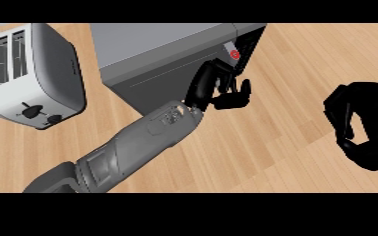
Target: Pick up the milk, place it into the microwave and close the microwave
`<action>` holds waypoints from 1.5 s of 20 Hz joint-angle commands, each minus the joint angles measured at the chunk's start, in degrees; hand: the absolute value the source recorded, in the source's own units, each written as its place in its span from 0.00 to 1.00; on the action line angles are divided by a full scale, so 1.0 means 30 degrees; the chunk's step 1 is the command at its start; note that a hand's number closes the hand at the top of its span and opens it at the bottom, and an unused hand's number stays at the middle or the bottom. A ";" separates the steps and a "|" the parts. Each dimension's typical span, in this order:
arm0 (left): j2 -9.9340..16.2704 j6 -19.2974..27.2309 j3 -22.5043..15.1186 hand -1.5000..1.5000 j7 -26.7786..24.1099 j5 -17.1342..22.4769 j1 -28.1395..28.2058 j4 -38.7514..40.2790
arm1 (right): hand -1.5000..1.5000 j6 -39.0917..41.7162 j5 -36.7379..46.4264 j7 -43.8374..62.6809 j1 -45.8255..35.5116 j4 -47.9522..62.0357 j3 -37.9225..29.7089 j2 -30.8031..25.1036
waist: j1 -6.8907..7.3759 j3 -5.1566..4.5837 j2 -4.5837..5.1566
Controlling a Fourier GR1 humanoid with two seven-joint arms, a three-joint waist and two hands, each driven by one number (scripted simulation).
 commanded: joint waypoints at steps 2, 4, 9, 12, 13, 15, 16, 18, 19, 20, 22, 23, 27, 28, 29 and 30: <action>-0.1030 -0.0352 0.0258 1.00 0.0017 0.0092 -0.2055 0.0745 | 1.00 0.1214 -0.0295 -0.0579 -0.0033 -0.0911 0.0521 0.0049 | -0.0610 0.0051 0.0102; -0.1026 -0.0138 0.0272 1.00 -0.0166 0.0182 -0.1932 0.0676 | 1.00 0.1240 -0.0441 -0.0433 -0.0077 -0.1283 0.0649 0.0034 | -0.0734 0.0050 0.0166; -0.1020 0.0246 0.0134 1.00 -0.0343 0.0388 -0.1719 0.0651 | 1.00 0.1200 -0.0715 0.0008 0.0064 -0.2242 0.0921 -0.0081 | -0.0962 0.0027 0.0085; -0.1017 0.0478 0.0098 1.00 -0.0433 0.0484 -0.1684 0.0685 | 1.00 0.1114 -0.0915 0.0174 0.0109 -0.2723 0.1008 -0.0049 | -0.1041 0.0032 0.0066; -0.1016 0.0577 0.0124 1.00 -0.0571 0.0497 -0.1719 0.0604 | 1.00 0.1081 -0.0960 0.0276 0.0285 -0.2725 0.1104 -0.0017 | -0.1102 0.0039 0.0107; -0.1015 0.0650 0.0182 1.00 -0.0435 0.0654 -0.1805 0.0617 | 1.00 0.1026 -0.1043 0.0378 0.0425 -0.2970 0.1189 0.0016 | -0.1157 0.0055 0.0087; -0.1014 0.0734 0.0118 1.00 -0.0609 0.0665 -0.1645 0.0566 | 1.00 0.0984 -0.0970 0.0514 0.0416 -0.3163 0.1315 0.0011 | -0.1150 0.0024 0.0116; -0.1013 0.3369 0.2257 1.00 -0.1084 0.1580 -0.1048 0.0779 | 1.00 0.0784 -0.1114 0.0536 0.0669 -0.3260 0.1132 0.0002 | -0.0249 -0.0084 -0.0180; -0.1029 0.2210 0.0838 1.00 0.0500 0.1411 -0.0996 0.1742 | 1.00 0.2064 -0.0682 0.1635 0.1234 -0.3403 0.2675 -0.0780 | -0.0227 0.0005 0.0206; -0.1038 0.1318 0.0623 1.00 0.1135 0.1943 -0.0716 0.1455 | 1.00 0.2133 -0.0717 0.1835 0.1314 -0.3610 0.3111 -0.0663 | -0.0365 -0.0014 0.0447; -0.1044 0.0854 0.3270 1.00 0.1324 0.4545 0.0413 -0.0163 | 1.00 0.1927 -0.0933 0.1854 0.1386 -0.3986 0.3086 -0.0579 | 0.0051 -0.0303 0.0630; -0.1052 0.0910 0.4171 1.00 0.0651 0.5098 0.0698 -0.0602 | 1.00 0.1676 -0.1077 0.1829 0.1493 -0.4191 0.3217 -0.0263 | 0.0355 -0.0385 0.0615; -0.1086 -0.0287 0.5508 1.00 0.0205 0.6554 0.1100 -0.0486 | 1.00 0.1358 -0.1184 0.2374 0.2522 -0.4797 0.4077 -0.0037 | 0.0870 -0.0326 0.0422; -0.1086 -0.0603 0.5492 1.00 0.0080 0.6848 0.1443 -0.0342 | 1.00 0.1095 -0.1206 0.2323 0.2719 -0.4959 0.4068 0.0147 | 0.1019 -0.0298 0.0383; -0.1086 -0.0954 0.5507 1.00 0.0046 0.7007 0.1305 -0.0217 | 1.00 0.0985 -0.1168 0.2336 0.2911 -0.5232 0.4103 0.0168 | 0.0925 -0.0287 0.0322; -0.1086 -0.1217 0.5475 1.00 -0.0171 0.7191 0.1671 0.0002 | 1.00 0.0789 -0.1224 0.2347 0.3285 -0.5337 0.4227 0.0326 | 0.1104 -0.0276 0.0316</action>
